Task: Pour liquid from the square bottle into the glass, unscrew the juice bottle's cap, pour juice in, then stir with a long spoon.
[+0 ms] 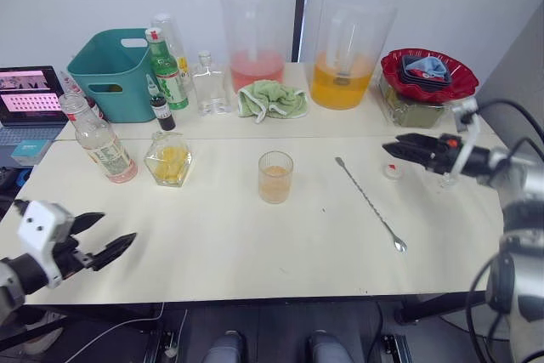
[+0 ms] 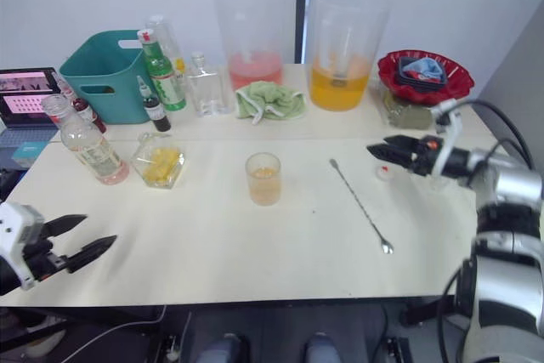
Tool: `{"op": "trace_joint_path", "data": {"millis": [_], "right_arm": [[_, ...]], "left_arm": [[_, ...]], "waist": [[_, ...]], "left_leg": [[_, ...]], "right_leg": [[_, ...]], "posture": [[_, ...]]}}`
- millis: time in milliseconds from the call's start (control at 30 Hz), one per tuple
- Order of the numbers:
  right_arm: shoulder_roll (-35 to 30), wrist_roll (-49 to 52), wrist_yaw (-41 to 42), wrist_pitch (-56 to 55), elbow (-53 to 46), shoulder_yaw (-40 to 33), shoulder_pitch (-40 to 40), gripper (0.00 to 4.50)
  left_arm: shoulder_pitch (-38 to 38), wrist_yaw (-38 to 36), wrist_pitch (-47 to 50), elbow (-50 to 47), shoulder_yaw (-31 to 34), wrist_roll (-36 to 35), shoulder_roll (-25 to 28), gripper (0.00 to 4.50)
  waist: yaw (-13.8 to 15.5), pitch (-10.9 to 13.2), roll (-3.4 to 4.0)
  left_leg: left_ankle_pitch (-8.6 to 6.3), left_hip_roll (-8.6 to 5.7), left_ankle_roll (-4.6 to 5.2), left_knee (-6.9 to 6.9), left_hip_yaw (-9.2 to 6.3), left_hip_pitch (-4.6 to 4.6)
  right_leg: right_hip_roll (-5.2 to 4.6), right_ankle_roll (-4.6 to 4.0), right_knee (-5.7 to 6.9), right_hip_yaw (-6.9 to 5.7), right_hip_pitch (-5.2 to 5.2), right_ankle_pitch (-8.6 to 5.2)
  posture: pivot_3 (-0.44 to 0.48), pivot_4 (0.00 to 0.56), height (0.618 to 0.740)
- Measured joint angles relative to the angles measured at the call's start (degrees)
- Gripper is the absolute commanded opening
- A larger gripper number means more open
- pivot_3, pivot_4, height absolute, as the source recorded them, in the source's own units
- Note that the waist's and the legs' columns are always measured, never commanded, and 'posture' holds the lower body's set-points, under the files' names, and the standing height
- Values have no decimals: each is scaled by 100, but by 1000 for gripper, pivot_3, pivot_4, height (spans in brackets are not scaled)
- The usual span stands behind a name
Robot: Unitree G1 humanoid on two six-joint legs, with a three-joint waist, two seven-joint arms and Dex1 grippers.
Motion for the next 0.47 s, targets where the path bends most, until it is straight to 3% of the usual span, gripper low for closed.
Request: {"op": "trace_joint_path", "data": {"millis": [133,300,467], "right_arm": [[146,-15,-52,-890,-160,-12,1118,4462],[248,220,-133,-1636,-687,-256,1584,4462],[250,-28,-338,-2858,-250,-246,1940,4462]], "left_arm": [[198,-64,-474,505,-2,420,-32,4500],[81,50,-711,528,8,511,-169,4500],[29,271,-935,541,2,531,-556,4500]], "waist": [[5,1,2],[3,2,2],[36,1,0]], "left_leg": [[1,-2,-1,5,20,-2],[4,5,-4,7,19,40],[-3,5,3,5,22,69]], "right_leg": [[-8,0,2,13,-7,0],[-4,1,-2,10,37,0],[-6,1,-16,9,73,-1]], "posture": [[0,150,740],[0,150,740],[0,150,740]]}}
